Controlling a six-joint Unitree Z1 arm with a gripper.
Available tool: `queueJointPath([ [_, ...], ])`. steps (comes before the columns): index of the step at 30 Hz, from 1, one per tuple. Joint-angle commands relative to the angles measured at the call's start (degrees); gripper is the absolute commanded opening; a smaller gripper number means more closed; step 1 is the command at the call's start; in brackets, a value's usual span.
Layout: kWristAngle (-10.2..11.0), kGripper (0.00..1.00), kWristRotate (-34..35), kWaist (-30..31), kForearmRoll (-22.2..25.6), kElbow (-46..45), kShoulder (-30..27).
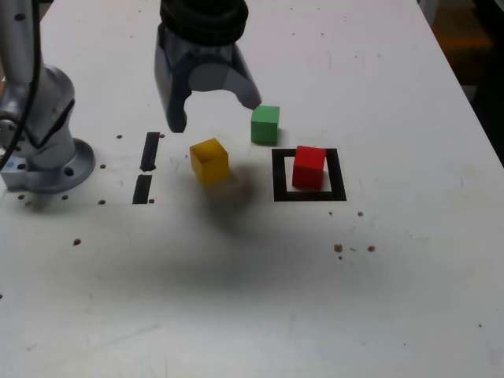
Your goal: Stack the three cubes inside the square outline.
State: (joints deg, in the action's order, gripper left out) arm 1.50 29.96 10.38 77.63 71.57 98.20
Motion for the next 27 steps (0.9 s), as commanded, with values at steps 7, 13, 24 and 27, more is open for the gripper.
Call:
queueJointPath([
  [7, -3.61, 0.91, 1.13, -2.36, -10.22, -9.23, 0.26],
  [13, -4.41, 0.89, 1.01, -2.86, -11.57, -10.10, 4.97],
  [24, -4.59, 0.59, -0.25, -3.52, -17.22, -11.80, 7.38],
  [27, -4.59, 0.50, -0.16, -3.52, -19.36, -13.01, 7.29],
])
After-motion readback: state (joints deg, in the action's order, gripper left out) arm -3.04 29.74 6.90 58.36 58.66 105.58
